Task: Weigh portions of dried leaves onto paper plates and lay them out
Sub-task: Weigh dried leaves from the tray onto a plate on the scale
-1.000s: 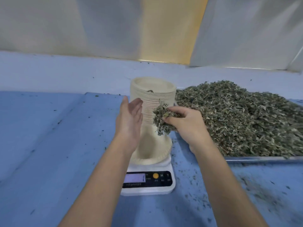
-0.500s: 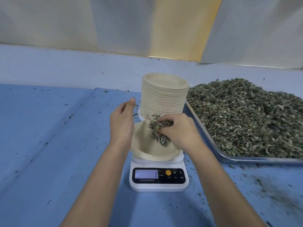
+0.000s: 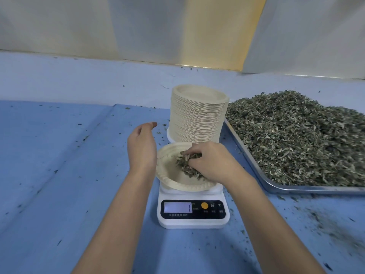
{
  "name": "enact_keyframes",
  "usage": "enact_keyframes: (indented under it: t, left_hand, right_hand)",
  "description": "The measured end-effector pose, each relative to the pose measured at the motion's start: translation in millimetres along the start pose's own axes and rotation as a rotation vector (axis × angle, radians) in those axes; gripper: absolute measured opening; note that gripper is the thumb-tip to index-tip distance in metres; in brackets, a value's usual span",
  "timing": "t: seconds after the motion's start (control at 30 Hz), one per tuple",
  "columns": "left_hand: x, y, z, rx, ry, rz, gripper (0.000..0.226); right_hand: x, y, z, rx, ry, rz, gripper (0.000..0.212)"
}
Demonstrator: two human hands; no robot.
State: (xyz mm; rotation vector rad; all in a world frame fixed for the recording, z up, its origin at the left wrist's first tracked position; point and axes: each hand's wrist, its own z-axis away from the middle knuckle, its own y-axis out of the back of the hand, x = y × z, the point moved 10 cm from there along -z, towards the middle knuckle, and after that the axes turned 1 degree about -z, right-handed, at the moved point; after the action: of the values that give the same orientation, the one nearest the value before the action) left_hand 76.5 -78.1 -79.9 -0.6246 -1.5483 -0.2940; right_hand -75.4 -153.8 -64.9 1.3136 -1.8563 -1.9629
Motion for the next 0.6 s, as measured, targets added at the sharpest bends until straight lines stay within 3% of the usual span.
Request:
enact_keyframes:
  t: [0.3, 0.6]
  left_hand:
    - [3, -2, 4, -0.020, -0.004, -0.008, 0.031]
    - [-3, -22, 12, -0.138, 0.118, 0.120, 0.029]
  right_hand:
    - [5, 30, 0, 0.198, 0.021, -0.302, 0.019]
    - [6, 48, 4, 0.362, 0.062, -0.564, 0.026]
